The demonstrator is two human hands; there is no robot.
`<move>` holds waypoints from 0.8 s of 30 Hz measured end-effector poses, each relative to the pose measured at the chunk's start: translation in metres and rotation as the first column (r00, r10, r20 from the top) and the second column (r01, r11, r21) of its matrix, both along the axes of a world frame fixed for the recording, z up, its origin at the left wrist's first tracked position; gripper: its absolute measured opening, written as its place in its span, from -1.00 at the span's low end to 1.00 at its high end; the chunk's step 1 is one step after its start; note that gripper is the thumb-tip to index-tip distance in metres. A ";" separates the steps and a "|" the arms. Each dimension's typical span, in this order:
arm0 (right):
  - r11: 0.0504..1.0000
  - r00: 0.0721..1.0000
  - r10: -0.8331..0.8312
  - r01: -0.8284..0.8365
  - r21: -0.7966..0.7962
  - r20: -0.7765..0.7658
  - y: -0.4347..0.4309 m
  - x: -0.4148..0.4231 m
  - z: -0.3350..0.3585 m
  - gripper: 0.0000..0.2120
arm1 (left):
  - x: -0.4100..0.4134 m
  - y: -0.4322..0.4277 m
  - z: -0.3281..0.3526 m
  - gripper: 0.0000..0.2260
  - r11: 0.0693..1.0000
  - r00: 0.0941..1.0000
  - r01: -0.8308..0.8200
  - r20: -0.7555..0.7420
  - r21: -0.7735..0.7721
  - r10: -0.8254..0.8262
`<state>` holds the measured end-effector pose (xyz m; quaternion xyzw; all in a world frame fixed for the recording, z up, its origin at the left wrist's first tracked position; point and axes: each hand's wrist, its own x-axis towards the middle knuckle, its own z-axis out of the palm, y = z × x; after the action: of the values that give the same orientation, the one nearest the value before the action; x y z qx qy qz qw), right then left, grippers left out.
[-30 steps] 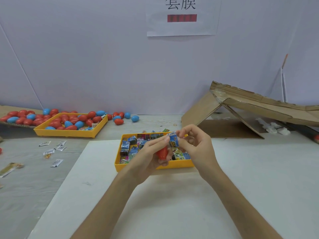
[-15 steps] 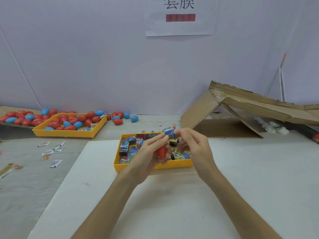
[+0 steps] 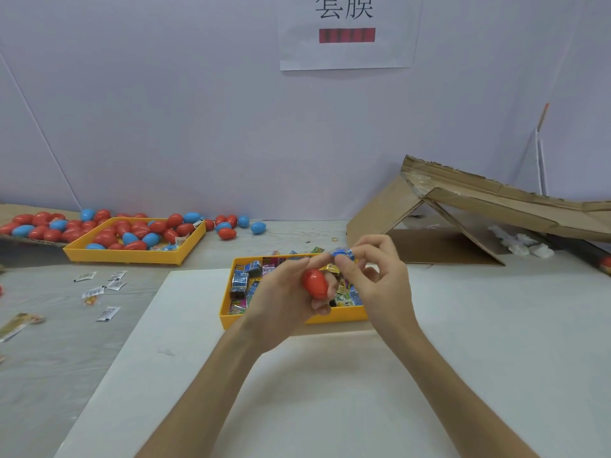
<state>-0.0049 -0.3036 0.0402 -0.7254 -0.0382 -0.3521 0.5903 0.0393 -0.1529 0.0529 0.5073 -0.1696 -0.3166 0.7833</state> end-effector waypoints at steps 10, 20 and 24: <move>0.949 1.000 0.009 -0.012 0.314 0.008 -0.018 0.004 0.004 -0.80 | 0.008 0.009 -0.004 -0.72 0.988 0.990 0.061 0.132 -0.139 -0.043; 0.886 0.981 0.188 -0.147 0.440 -0.050 -0.012 0.001 0.007 -0.74 | 0.008 0.006 -0.004 -0.85 0.996 0.950 -0.065 0.302 -0.054 0.078; 0.849 0.959 0.273 -0.203 0.488 -0.076 -0.013 0.000 0.009 -0.75 | 0.009 0.002 -0.007 -0.88 0.977 0.872 -0.205 0.465 0.056 0.156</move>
<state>-0.0045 -0.3163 0.0487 -0.5711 0.0019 -0.2219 0.7903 0.0479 -0.1506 0.0457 0.6210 -0.2848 -0.1220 0.7200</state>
